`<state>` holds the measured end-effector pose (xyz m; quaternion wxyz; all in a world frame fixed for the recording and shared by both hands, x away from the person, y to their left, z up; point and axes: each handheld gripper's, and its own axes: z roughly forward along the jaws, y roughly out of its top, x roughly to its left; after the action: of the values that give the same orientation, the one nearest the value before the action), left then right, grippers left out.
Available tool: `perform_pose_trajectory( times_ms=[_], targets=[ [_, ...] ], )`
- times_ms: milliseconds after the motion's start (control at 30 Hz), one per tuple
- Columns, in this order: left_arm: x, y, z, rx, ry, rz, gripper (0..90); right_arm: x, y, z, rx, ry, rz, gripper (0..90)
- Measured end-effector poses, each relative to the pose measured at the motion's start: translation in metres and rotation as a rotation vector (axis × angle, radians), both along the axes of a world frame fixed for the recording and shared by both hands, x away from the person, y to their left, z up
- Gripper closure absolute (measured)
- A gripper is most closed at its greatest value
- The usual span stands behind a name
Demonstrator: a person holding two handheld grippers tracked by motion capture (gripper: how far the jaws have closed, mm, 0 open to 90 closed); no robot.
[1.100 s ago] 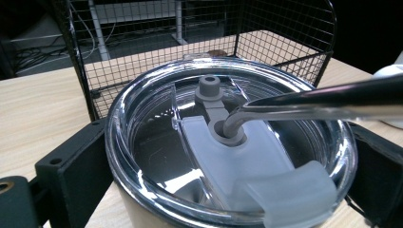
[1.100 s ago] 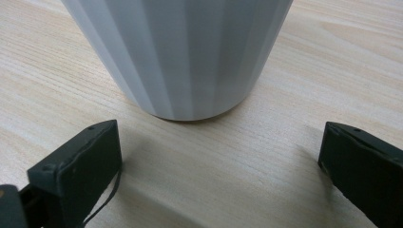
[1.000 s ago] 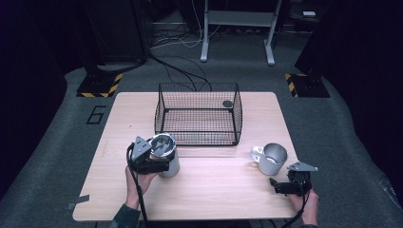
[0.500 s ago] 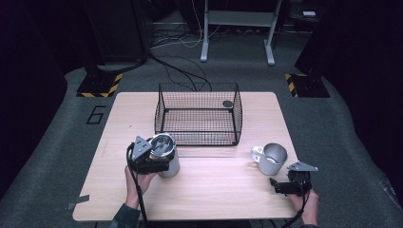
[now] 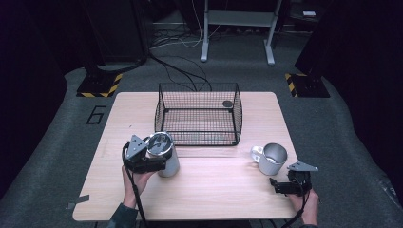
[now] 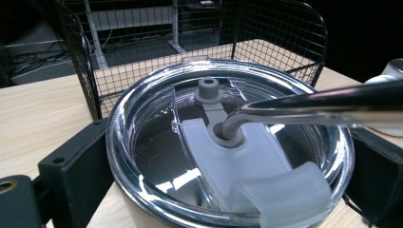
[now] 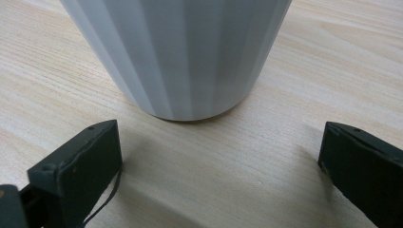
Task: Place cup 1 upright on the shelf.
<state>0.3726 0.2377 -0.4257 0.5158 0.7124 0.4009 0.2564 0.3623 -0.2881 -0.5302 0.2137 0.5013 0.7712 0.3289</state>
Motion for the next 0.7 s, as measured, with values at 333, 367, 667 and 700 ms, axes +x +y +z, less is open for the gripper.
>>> perform_pose_trajectory(
  times_ms=[333, 367, 667, 700],
  targets=[
    [0.0, 0.003, 0.012, 0.02, -0.009, -0.027, 3.9, 0.0, 0.0, 0.0, 0.0, 0.0, 0.0, 0.1],
    [0.0, 0.003, 0.012, 0.02, -0.009, -0.027, 3.9, 0.0, 0.0, 0.0, 0.0, 0.0, 0.0, 0.1],
    [0.001, 0.003, 0.022, 0.032, -0.015, -0.041, 3.9, 0.0, 0.0, 0.0, 0.0, -0.001, 0.001, 0.1],
    [0.001, 0.003, 0.022, 0.032, -0.015, -0.041, 3.9, 0.0, 0.0, 0.0, 0.0, -0.001, 0.001, 0.1]
  ],
)
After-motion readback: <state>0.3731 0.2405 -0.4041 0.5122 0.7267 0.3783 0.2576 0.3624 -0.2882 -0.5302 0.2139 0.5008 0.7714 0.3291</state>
